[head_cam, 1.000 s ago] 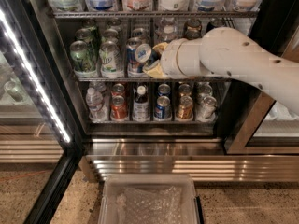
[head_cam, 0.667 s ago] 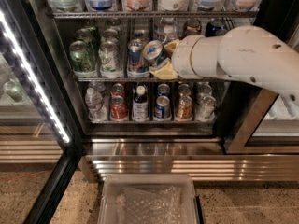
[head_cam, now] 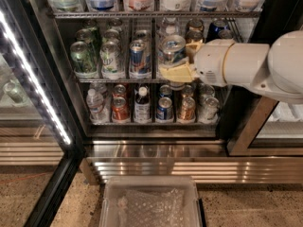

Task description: Pick redbull can from middle shelf of fridge

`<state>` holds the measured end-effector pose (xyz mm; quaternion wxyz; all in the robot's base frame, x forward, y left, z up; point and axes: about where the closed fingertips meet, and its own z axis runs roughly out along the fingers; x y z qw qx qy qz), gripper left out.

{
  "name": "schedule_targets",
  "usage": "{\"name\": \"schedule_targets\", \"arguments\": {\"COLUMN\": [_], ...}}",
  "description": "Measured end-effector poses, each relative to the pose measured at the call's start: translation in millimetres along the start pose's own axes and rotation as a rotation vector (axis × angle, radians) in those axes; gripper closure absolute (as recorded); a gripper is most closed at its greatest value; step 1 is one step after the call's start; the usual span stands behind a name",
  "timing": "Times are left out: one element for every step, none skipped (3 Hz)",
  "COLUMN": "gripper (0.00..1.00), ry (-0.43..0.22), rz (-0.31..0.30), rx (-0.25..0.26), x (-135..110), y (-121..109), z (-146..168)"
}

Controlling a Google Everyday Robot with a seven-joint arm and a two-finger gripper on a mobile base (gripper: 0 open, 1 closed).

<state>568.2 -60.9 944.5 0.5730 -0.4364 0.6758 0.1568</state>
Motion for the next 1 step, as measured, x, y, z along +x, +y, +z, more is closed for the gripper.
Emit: {"name": "schedule_targets", "arguments": {"gripper": [1.0], "ry": [-0.132], "rz": [0.164], "rx": [-0.037], "x": [-10.7], "y": [1.2], "z": [-17.4]}}
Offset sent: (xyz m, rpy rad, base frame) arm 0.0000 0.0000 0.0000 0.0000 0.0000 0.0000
